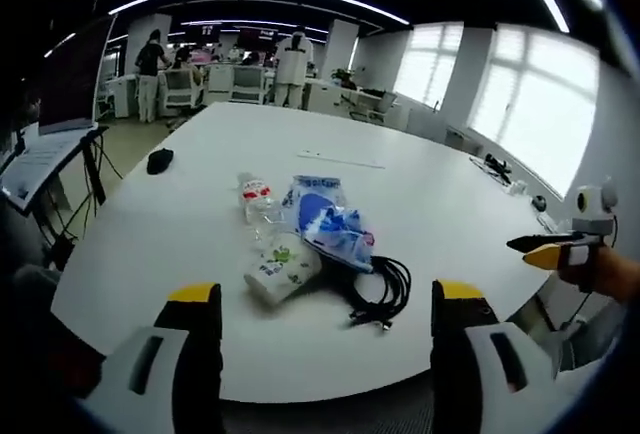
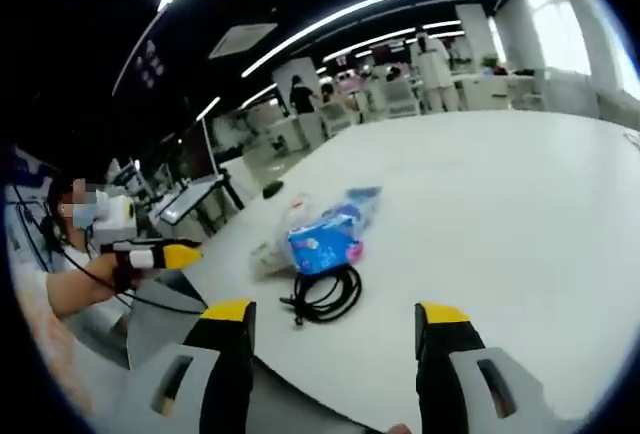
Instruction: Arrange the tabletop items into an orderly group along one side of the table until the central work area is clear of visible clutter.
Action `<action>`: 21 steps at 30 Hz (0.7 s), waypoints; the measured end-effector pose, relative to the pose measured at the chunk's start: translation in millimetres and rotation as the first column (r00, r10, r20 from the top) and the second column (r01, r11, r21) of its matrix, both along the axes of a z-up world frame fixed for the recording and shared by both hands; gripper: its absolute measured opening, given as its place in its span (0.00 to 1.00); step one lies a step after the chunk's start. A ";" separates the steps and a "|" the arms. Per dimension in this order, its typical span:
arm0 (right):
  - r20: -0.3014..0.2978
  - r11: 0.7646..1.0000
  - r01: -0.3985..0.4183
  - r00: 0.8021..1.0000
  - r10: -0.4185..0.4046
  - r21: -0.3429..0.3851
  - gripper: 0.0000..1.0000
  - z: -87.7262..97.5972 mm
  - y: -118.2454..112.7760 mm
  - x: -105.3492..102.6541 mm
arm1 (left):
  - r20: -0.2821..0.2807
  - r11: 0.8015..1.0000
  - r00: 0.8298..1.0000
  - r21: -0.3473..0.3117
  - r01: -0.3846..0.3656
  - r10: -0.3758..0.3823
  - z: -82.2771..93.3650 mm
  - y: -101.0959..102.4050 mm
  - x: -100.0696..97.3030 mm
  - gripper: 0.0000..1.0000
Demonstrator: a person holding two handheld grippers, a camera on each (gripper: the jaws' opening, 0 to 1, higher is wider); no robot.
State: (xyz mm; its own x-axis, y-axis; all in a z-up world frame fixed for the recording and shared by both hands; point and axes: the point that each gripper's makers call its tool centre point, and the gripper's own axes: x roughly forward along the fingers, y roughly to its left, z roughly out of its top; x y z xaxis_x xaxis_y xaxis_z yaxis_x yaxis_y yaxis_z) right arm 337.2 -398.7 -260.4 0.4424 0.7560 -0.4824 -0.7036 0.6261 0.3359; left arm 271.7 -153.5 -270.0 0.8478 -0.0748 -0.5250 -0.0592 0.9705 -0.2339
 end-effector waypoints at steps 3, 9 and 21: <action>0.003 1.000 0.009 1.000 -0.009 0.009 0.64 0.2 -7.9 6.1 | -0.009 1.000 1.000 0.023 0.016 -0.016 3.7 -6.2 2.9 0.86; -0.028 0.997 0.068 0.997 -0.067 0.035 0.61 -3.4 -7.1 12.5 | -0.027 1.000 1.000 0.006 -0.014 0.014 1.0 -2.2 16.3 0.75; -0.048 0.994 0.097 0.994 -0.095 0.052 0.56 -11.8 -12.2 7.6 | -0.071 0.989 0.997 -0.146 -0.037 0.027 -25.2 -46.5 46.3 0.70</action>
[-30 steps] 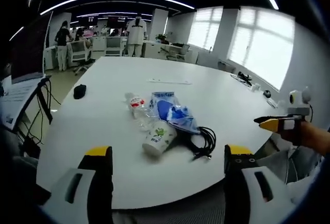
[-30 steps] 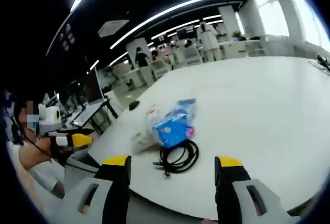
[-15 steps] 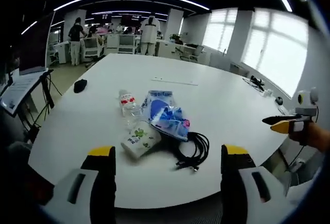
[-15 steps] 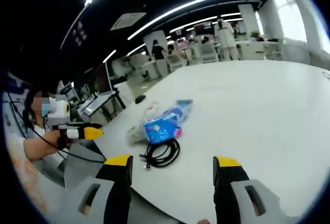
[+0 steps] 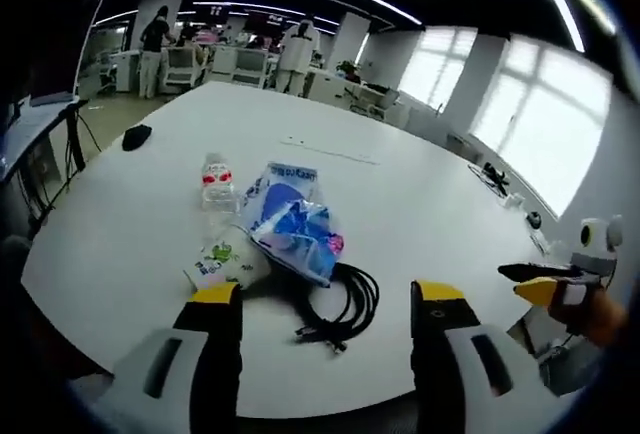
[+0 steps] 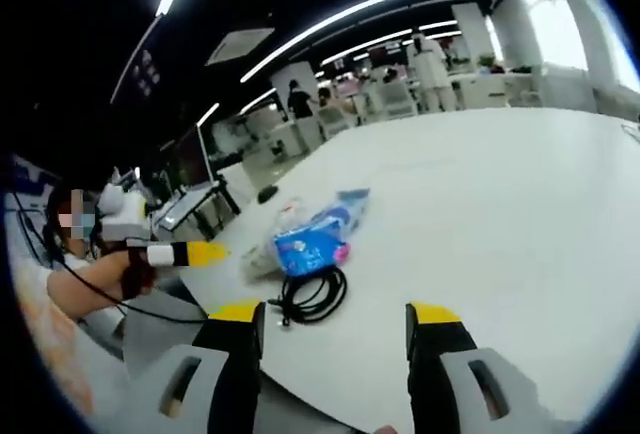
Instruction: Arrange the tabletop items into an orderly group along one side of the table until the central work area is clear of visible clutter.
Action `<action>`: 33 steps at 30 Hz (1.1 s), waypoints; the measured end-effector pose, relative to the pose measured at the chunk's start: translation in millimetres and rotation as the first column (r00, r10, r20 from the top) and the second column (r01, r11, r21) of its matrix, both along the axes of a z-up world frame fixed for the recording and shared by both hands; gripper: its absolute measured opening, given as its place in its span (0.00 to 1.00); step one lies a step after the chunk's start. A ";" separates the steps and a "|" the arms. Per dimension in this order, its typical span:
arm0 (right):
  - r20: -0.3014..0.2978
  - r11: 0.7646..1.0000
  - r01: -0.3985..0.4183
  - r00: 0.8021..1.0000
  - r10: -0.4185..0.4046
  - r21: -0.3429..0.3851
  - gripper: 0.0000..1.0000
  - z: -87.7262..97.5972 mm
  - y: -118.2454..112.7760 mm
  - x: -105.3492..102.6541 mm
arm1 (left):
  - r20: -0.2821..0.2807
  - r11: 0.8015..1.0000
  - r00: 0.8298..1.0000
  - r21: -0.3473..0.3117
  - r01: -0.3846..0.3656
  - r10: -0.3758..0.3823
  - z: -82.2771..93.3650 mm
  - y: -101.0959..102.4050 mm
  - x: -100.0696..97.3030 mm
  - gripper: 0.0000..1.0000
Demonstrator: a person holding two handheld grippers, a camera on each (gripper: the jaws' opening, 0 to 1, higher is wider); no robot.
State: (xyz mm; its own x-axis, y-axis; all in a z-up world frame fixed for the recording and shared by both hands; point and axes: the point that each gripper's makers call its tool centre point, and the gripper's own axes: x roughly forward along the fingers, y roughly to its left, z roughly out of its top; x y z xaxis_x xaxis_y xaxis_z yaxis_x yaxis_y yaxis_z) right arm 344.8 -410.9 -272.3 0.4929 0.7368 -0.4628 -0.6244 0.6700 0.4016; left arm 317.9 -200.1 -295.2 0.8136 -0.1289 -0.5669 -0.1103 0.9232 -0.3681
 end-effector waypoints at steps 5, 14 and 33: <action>-0.010 0.999 0.036 0.999 -0.036 0.010 0.55 -0.1 -10.9 -4.2 | -0.036 0.999 0.999 -0.021 -0.025 0.024 -16.0 -10.0 16.7 0.77; -0.045 0.989 0.149 0.988 -0.148 0.012 0.53 -7.7 -46.3 -18.8 | -0.115 0.987 0.983 -0.056 -0.151 0.144 -44.5 -11.1 49.4 0.77; -0.035 0.993 0.109 0.994 -0.108 0.043 0.51 5.1 -45.7 35.6 | -0.164 0.971 0.964 -0.075 -0.226 0.211 -41.0 -16.0 72.3 0.69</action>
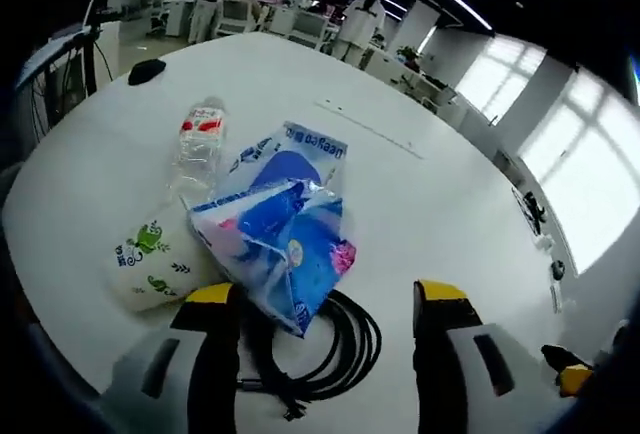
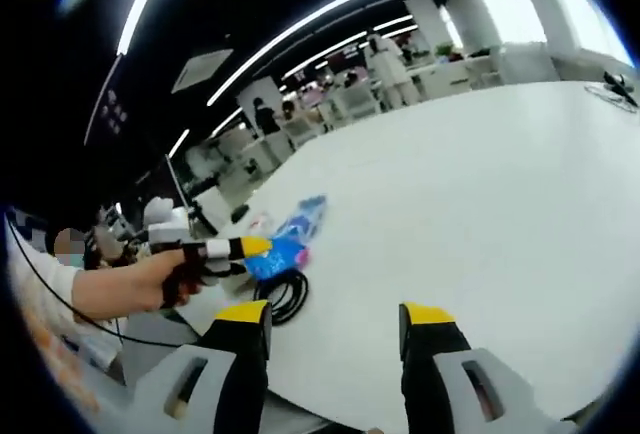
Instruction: Arrange the tabletop items into an orderly group along one side of the table until the central work area is clear of visible clutter.
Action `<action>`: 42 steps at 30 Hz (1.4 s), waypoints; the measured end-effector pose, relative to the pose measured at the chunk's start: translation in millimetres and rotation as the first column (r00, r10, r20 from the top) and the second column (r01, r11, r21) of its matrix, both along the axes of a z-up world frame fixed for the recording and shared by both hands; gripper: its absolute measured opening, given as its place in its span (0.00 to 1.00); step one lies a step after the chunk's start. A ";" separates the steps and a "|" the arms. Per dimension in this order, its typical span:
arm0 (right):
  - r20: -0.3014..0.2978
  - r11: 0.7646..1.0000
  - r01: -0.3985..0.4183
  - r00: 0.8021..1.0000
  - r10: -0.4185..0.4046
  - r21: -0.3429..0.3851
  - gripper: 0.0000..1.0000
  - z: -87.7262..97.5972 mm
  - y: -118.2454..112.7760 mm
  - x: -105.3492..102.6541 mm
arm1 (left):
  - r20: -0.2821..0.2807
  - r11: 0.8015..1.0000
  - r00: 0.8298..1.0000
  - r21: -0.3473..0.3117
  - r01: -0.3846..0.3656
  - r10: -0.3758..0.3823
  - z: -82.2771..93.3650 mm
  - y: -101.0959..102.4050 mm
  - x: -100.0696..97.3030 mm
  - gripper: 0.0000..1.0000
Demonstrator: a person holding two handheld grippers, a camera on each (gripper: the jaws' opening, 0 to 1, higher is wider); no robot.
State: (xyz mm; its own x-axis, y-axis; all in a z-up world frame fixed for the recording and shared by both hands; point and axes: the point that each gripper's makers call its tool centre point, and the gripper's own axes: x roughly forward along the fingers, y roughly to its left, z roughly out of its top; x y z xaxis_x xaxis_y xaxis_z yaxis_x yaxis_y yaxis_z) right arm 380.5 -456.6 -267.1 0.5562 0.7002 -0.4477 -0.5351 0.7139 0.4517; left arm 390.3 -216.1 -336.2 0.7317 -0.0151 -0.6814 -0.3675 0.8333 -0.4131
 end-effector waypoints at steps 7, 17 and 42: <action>0.046 0.994 0.082 0.995 -0.086 0.079 0.49 18.6 15.2 10.2 | -0.010 1.000 1.000 0.028 0.008 -0.008 -5.3 10.6 1.8 0.55; -0.062 0.992 0.112 0.992 -0.109 0.055 0.46 -19.6 7.5 -42.4 | -0.098 1.000 0.995 0.001 0.000 0.000 -28.1 20.5 -13.7 0.17; -0.099 0.960 0.221 0.974 -0.206 0.170 0.44 -8.5 14.6 -42.8 | 0.053 0.962 0.998 -0.272 -0.012 0.027 6.5 11.1 -23.5 0.00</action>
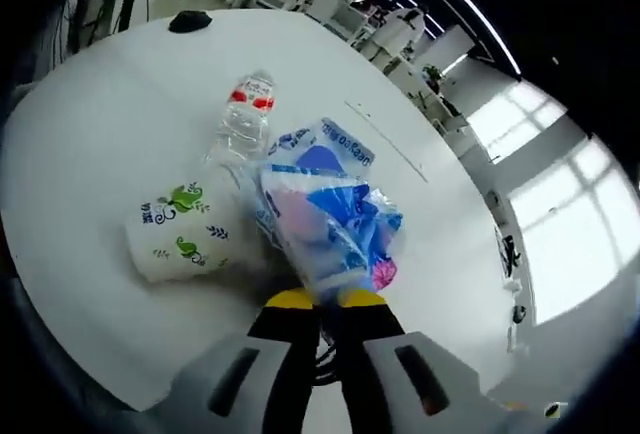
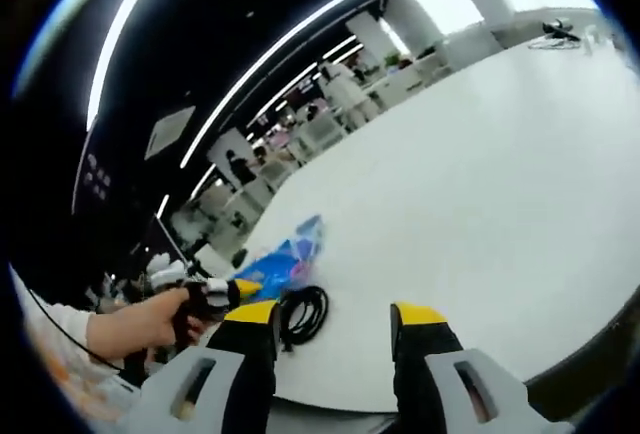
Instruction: Arrange the tabletop items into an orderly group along one side of the table until the central work area is clear of visible clutter.
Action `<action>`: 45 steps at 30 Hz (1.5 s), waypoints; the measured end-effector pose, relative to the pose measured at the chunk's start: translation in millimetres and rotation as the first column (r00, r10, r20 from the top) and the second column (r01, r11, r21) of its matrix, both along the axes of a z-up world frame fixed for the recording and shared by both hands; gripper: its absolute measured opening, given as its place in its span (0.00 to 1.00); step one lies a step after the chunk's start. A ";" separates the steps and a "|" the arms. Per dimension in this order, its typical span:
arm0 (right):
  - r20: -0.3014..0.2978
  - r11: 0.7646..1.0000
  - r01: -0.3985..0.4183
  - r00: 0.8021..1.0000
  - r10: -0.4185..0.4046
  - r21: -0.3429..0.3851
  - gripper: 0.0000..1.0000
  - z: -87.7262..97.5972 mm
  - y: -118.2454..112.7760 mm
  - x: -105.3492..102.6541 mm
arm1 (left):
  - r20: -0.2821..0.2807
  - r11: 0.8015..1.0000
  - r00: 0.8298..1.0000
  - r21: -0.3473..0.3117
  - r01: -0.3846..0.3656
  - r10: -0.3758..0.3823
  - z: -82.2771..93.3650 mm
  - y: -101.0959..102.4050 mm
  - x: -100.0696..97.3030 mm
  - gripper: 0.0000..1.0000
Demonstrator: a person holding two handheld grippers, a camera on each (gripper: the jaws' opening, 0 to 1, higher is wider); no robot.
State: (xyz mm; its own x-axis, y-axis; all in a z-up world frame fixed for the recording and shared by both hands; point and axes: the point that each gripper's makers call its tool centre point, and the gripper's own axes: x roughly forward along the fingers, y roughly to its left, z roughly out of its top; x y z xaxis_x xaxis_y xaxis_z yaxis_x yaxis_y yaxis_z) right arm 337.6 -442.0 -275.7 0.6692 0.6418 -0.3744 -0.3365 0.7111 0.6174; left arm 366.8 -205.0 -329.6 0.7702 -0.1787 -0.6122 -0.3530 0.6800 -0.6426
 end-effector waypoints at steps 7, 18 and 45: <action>0.029 0.994 -0.106 0.994 0.106 0.011 0.46 5.9 47.2 21.0 | 0.070 0.991 0.990 -0.038 0.126 -0.123 24.3 -4.1 -22.7 0.00; 0.067 0.969 -0.246 0.967 0.245 0.008 0.47 13.4 104.5 28.2 | 0.146 0.946 0.937 -0.019 0.324 -0.318 53.6 -14.7 -57.1 0.00; 0.156 0.893 -0.428 0.881 0.447 -0.138 0.04 29.2 136.9 7.6 | 0.182 0.906 0.899 -0.074 0.417 -0.399 65.3 -20.1 -81.6 0.00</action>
